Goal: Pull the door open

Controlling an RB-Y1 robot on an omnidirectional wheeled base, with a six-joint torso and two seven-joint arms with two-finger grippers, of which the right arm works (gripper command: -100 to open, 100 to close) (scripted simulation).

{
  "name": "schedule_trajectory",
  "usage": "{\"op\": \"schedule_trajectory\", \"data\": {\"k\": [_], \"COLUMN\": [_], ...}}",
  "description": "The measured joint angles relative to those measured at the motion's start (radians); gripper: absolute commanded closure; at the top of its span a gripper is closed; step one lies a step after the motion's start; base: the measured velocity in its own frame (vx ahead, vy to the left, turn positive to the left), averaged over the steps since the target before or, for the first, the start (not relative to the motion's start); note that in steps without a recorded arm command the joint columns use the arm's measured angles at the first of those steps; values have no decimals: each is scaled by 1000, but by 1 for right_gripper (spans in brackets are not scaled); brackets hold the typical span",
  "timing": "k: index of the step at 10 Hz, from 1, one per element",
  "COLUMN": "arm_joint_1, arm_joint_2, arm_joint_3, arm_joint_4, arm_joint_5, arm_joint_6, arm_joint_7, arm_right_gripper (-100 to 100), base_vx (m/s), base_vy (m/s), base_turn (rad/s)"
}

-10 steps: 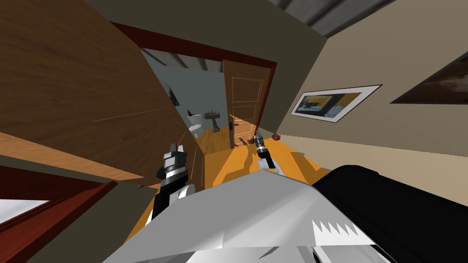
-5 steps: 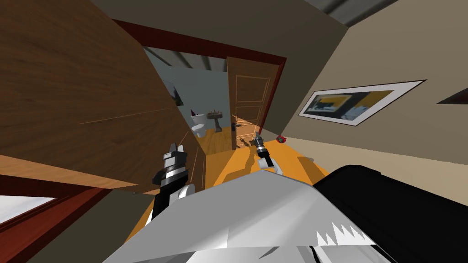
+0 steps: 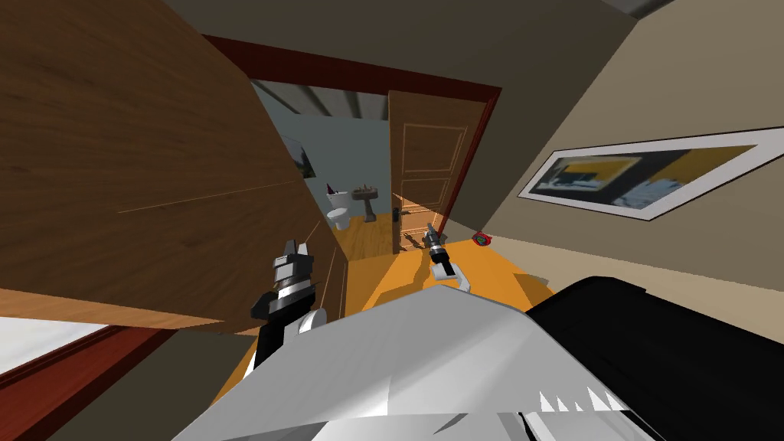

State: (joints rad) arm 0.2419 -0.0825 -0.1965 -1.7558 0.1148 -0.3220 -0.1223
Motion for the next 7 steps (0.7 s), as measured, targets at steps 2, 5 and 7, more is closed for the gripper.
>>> {"op": "schedule_trajectory", "data": {"k": [2, 5, 7], "arm_joint_1": [-16, -45, -65], "arm_joint_2": [-1, -6, -1], "arm_joint_3": [-12, -33, -44], "arm_joint_4": [46, 112, 154], "arm_joint_5": [16, 40, 57], "arm_joint_6": [-3, 6, 9], "arm_joint_7": [-21, -56, -73], "arm_right_gripper": [-100, -100, -100], "base_vx": [117, 110, 127], "base_vy": [-44, -32, -27], "base_turn": [103, 96, 130]}}
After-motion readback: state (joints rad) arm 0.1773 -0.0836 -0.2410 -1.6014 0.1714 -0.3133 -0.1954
